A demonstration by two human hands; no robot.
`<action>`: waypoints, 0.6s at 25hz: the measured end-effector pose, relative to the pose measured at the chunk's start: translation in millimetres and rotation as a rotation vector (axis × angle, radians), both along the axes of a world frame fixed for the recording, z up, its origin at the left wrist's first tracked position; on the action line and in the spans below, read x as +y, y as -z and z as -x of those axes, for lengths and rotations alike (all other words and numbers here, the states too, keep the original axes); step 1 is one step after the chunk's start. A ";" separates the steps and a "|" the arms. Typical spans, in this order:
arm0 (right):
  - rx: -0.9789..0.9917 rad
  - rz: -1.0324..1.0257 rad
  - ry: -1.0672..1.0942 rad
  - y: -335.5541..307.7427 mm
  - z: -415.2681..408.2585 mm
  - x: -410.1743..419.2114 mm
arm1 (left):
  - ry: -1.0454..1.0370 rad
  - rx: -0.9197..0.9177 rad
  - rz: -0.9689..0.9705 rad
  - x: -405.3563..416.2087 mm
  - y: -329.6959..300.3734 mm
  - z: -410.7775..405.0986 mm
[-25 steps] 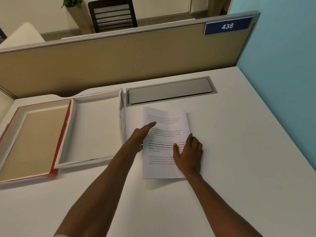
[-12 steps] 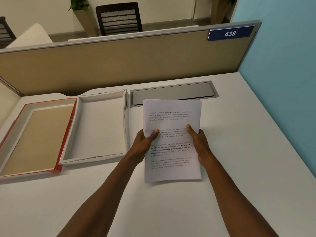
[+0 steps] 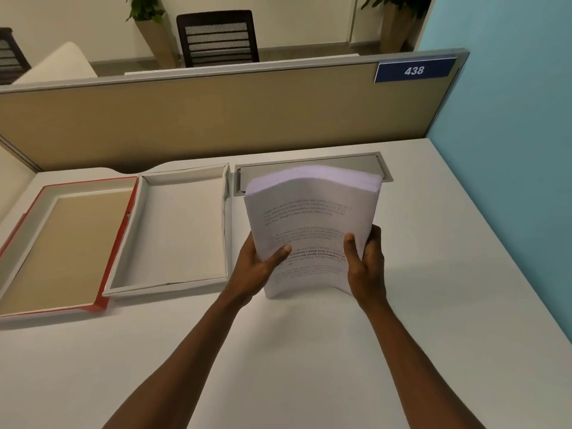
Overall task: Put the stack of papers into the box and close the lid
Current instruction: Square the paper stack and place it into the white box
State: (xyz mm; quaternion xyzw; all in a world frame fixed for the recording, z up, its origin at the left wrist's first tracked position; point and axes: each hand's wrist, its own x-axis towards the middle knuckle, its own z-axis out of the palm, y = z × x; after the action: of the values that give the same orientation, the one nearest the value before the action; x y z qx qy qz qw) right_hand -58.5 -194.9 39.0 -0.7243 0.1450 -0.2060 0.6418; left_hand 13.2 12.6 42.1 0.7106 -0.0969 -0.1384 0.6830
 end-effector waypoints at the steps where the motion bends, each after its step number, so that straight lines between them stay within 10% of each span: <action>1: -0.010 -0.001 -0.017 3.9 4.5 -0.6 | -0.008 0.001 0.011 1.0 2.7 3.0; 15: -0.016 0.053 -0.043 14.9 20.1 -1.7 | -0.084 -0.108 -0.109 2.9 14.8 16.0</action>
State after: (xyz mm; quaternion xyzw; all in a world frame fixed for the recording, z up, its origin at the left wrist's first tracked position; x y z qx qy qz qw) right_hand -78.6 -196.6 24.1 -0.7424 0.1186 -0.2019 0.6277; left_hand -2.8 15.5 27.4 0.7566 -0.0959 -0.0762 0.6423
